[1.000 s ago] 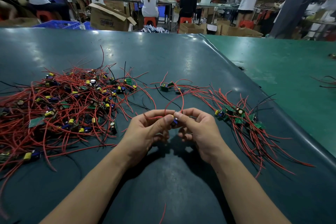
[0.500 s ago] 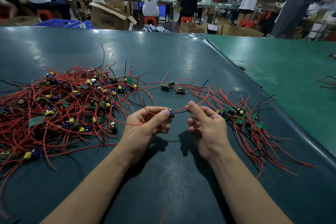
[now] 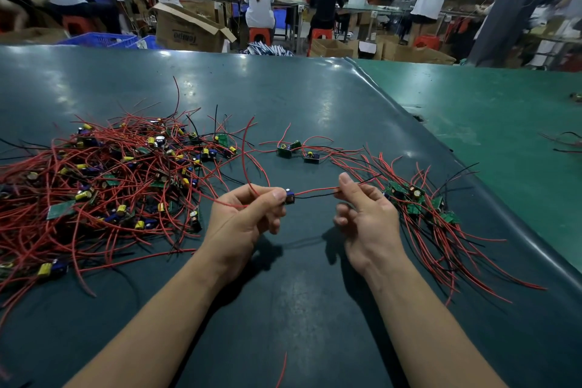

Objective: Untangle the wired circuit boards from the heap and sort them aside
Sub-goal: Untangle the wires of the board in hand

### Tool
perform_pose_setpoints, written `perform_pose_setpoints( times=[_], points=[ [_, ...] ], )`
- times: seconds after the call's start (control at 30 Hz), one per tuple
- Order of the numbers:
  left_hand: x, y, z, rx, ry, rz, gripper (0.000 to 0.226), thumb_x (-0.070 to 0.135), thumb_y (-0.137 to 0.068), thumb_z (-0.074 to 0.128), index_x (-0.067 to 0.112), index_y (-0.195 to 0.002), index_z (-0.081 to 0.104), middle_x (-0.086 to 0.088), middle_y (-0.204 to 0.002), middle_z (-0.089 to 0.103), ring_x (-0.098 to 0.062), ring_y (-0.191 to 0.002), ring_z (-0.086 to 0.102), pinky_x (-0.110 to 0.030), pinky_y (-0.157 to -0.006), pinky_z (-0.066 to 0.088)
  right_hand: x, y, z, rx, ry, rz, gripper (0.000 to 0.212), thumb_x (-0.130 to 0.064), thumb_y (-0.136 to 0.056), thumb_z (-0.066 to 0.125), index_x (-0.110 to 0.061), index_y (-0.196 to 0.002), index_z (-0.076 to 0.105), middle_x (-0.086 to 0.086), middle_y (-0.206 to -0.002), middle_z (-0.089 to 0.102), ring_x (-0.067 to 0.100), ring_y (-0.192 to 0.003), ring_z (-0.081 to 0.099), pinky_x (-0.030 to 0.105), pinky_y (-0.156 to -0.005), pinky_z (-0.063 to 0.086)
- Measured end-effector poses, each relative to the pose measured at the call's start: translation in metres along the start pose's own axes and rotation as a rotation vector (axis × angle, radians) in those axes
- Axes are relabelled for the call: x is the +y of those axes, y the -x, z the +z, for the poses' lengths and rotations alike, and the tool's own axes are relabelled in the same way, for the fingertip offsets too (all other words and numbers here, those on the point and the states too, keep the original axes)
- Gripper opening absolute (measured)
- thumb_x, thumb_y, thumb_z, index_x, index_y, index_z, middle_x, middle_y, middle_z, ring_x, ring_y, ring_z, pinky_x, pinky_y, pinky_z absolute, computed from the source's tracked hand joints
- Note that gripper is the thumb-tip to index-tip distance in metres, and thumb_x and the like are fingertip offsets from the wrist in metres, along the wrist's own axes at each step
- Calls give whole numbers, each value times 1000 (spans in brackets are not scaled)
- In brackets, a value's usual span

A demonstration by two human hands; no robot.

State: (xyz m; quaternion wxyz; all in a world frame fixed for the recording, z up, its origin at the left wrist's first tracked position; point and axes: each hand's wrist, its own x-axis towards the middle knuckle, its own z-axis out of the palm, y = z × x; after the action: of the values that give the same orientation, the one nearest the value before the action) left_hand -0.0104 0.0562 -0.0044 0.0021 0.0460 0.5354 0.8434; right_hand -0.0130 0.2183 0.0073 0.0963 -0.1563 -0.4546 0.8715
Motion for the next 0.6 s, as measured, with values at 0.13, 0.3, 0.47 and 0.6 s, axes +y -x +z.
perform_pose_setpoints(
  times=[0.13, 0.3, 0.47, 0.6],
  points=[
    [-1, -3, -1, 70, 62, 19, 6, 11, -71, 69, 11, -66, 73, -4, -59, 63, -11, -50, 54, -19, -47, 44, -4, -4, -3, 45, -127, -36, 27, -4, -85, 69, -17, -73, 49, 5, -61, 63, 6, -40, 42, 15, -35, 30],
    [2, -4, -1, 131, 104, 7, 9, 12, -70, 70, 6, -74, 65, -4, -60, 62, -10, -50, 53, -18, -48, 44, -1, -5, -5, -87, -258, 82, 25, -5, -89, 61, -17, -75, 45, -3, -58, 47, 3, -36, 32, 13, -29, 22],
    [5, -6, -3, 197, 178, 14, 12, 2, -86, 63, 7, -75, 63, -2, -59, 62, -9, -53, 53, -16, -50, 45, -4, -5, -5, -93, -271, 115, 15, -14, -76, 68, -13, -85, 57, 2, -70, 53, 4, -45, 47, 13, -38, 38],
    [6, -6, -1, 177, 224, 16, 4, 6, -81, 65, 7, -77, 65, -5, -63, 66, -9, -55, 58, -17, -53, 49, 5, 6, 0, -222, -20, 261, 28, -10, -79, 68, -3, -106, 63, 6, -81, 65, 9, -55, 61, 15, -49, 50]
  ],
)
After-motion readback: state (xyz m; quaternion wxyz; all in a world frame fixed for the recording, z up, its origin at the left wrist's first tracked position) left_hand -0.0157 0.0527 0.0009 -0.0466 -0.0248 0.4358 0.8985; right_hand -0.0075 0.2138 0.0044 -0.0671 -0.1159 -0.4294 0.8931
